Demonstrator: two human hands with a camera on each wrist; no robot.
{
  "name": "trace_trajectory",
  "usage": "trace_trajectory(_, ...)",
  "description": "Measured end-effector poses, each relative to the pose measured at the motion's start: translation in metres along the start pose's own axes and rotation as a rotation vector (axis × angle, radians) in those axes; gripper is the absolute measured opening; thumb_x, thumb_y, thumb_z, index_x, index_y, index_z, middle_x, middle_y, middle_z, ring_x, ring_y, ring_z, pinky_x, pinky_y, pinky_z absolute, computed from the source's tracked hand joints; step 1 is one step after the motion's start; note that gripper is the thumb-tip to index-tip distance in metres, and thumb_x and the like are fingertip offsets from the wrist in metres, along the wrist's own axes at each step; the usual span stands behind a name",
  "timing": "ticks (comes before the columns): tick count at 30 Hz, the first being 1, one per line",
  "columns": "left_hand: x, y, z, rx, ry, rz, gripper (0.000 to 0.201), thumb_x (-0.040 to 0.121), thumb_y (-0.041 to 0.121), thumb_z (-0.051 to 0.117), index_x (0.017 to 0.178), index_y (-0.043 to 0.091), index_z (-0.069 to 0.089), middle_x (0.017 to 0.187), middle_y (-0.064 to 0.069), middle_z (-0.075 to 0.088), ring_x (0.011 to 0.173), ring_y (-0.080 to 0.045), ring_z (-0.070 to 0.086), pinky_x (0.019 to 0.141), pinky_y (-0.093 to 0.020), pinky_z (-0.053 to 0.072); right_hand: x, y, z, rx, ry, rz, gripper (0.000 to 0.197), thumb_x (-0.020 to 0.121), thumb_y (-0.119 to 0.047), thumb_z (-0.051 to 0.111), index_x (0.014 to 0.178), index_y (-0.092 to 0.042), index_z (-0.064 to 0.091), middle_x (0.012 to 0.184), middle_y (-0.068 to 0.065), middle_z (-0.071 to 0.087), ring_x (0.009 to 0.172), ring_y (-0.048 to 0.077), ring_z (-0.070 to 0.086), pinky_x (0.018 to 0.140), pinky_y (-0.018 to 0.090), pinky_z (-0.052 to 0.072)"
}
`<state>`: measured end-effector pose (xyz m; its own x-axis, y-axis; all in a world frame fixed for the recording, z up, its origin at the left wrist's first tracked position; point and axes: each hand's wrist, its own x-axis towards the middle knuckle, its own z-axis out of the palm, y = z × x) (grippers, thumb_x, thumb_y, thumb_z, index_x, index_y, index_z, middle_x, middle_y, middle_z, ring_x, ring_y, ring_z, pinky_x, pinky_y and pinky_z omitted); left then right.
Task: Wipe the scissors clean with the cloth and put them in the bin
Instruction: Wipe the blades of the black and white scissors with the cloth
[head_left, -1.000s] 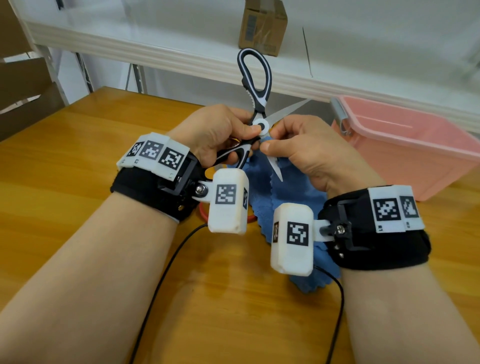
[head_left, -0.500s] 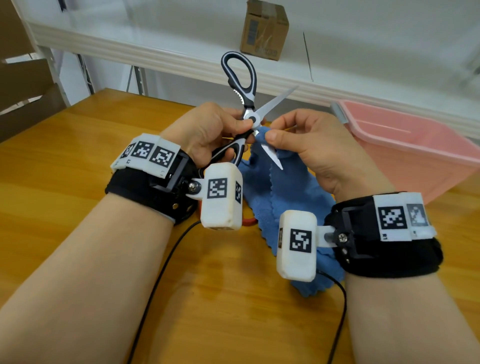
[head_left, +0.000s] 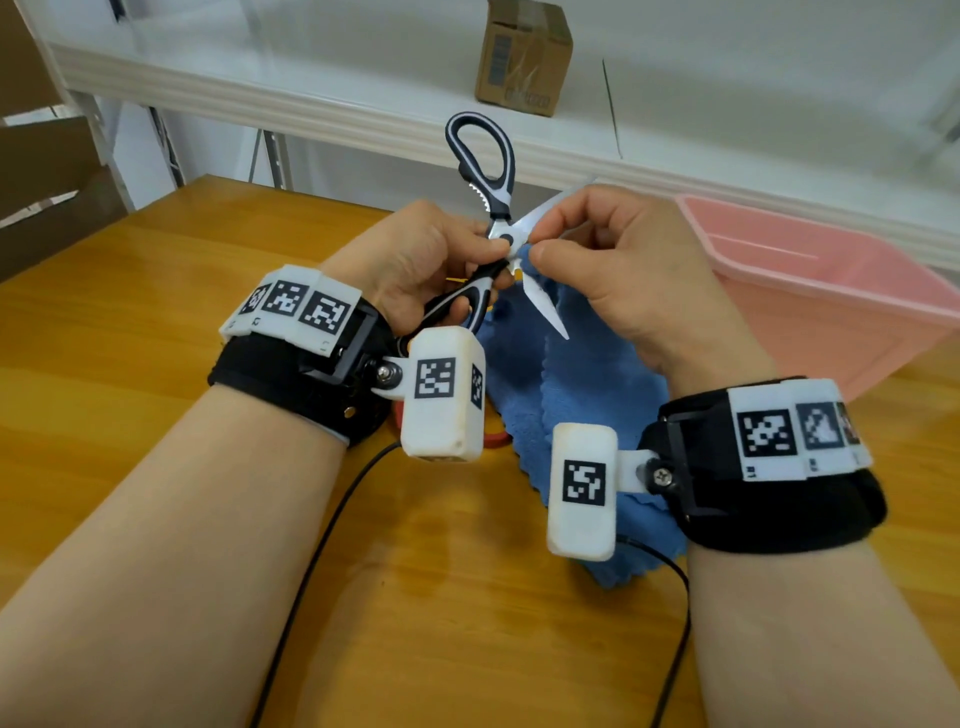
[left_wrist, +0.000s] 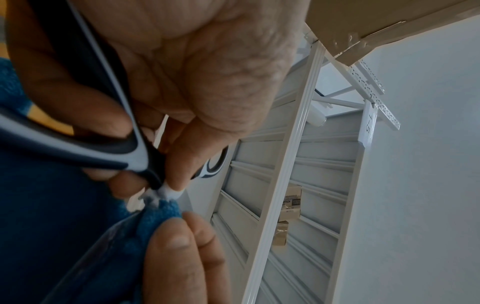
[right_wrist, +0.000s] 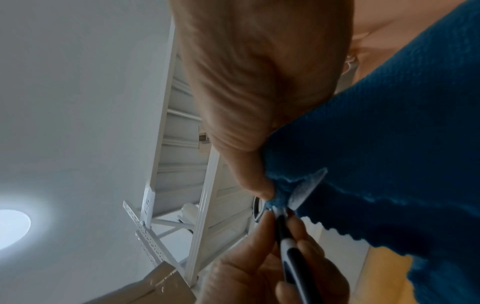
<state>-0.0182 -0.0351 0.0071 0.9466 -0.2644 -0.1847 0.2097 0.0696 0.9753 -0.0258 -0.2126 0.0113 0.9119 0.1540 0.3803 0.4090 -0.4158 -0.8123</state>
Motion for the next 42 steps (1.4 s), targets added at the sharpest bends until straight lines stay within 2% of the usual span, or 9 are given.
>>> trace_trajectory(3,0.000,-0.001,0.001,0.008,-0.012,-0.017,0.014,0.091,0.011,0.055,0.096,0.013,0.068,0.073,-0.004,0.063,0.056,-0.010,0.050,0.042,-0.016,0.034,0.002,0.004,0.002,-0.101,-0.002,-0.035,0.005,0.080,-0.016,0.076,0.078,-0.020,0.073,0.069,-0.005,0.070,0.065,0.007,0.063,0.066,0.029,0.053)
trace_trajectory(6,0.002,-0.001,0.001,0.041,0.006,-0.009,0.017,0.090,0.011,0.055,0.099,0.012,0.069,0.078,-0.006,0.062,0.065,-0.011,0.052,0.042,-0.016,0.035,0.003,0.006,0.005,-0.176,-0.024,-0.051,0.001,0.081,-0.018,0.075,0.080,-0.019,0.075,0.076,-0.005,0.076,0.076,0.008,0.071,0.077,0.035,0.059)
trace_trajectory(12,0.003,0.000,-0.001,0.082,0.081,0.007,0.020,0.092,0.009,0.055,0.108,0.007,0.066,0.069,-0.006,0.063,0.055,-0.013,0.052,0.038,-0.018,0.033,0.001,0.005,0.011,-0.220,-0.012,-0.022,0.006,0.083,-0.018,0.076,0.077,-0.021,0.076,0.068,-0.013,0.073,0.066,-0.004,0.065,0.065,0.017,0.050)
trace_trajectory(21,0.002,-0.001,0.001,0.060,0.108,0.000,0.021,0.094,0.009,0.054,0.110,0.007,0.067,0.067,-0.006,0.061,0.051,-0.012,0.049,0.037,-0.017,0.031,-0.004,0.002,0.005,-0.259,-0.084,0.057,0.007,0.080,-0.015,0.077,0.075,-0.020,0.076,0.069,-0.001,0.073,0.059,0.006,0.063,0.060,0.028,0.055)
trace_trajectory(24,0.002,0.000,0.001,0.041,0.099,-0.006,0.017,0.093,0.012,0.054,0.103,0.010,0.067,0.067,-0.004,0.061,0.052,-0.011,0.049,0.041,-0.017,0.031,-0.004,0.001,0.002,-0.168,-0.088,0.055,0.005,0.080,-0.014,0.077,0.077,-0.018,0.076,0.070,0.003,0.073,0.060,0.009,0.064,0.063,0.029,0.055)
trace_trajectory(29,0.000,0.002,-0.004,-0.051,0.099,-0.037,0.011,0.089,0.013,0.058,0.087,0.012,0.069,0.067,-0.002,0.064,0.059,-0.013,0.055,0.042,-0.017,0.038,-0.001,-0.003,-0.009,0.108,0.059,0.004,0.006,0.085,-0.011,0.075,0.082,-0.017,0.073,0.081,0.006,0.074,0.072,0.011,0.064,0.069,0.021,0.052)
trace_trajectory(34,0.000,-0.001,-0.007,-0.191,0.113,-0.099,0.015,0.089,0.013,0.059,0.103,0.010,0.063,0.075,-0.004,0.065,0.064,-0.015,0.061,0.046,-0.017,0.042,0.001,-0.004,-0.011,0.131,0.187,-0.061,0.014,0.086,-0.008,0.072,0.081,-0.021,0.070,0.079,-0.002,0.069,0.073,0.008,0.060,0.069,0.018,0.051)
trace_trajectory(39,0.000,-0.002,-0.012,-0.310,0.151,-0.096,0.011,0.090,0.015,0.061,0.100,0.014,0.063,0.081,-0.002,0.069,0.081,-0.021,0.067,0.054,-0.023,0.049,0.003,-0.001,-0.015,0.095,0.287,-0.077,0.014,0.085,-0.012,0.070,0.082,-0.024,0.066,0.075,0.000,0.064,0.070,0.012,0.056,0.066,0.026,0.049)
trace_trajectory(42,0.001,-0.002,-0.014,-0.386,0.217,-0.073,0.016,0.088,0.014,0.065,0.104,0.015,0.063,0.083,-0.002,0.071,0.070,-0.016,0.068,0.055,-0.026,0.052,0.004,0.001,-0.016,0.058,0.345,-0.103,0.017,0.086,-0.013,0.068,0.081,-0.028,0.062,0.073,-0.007,0.061,0.067,0.006,0.053,0.063,0.023,0.046)
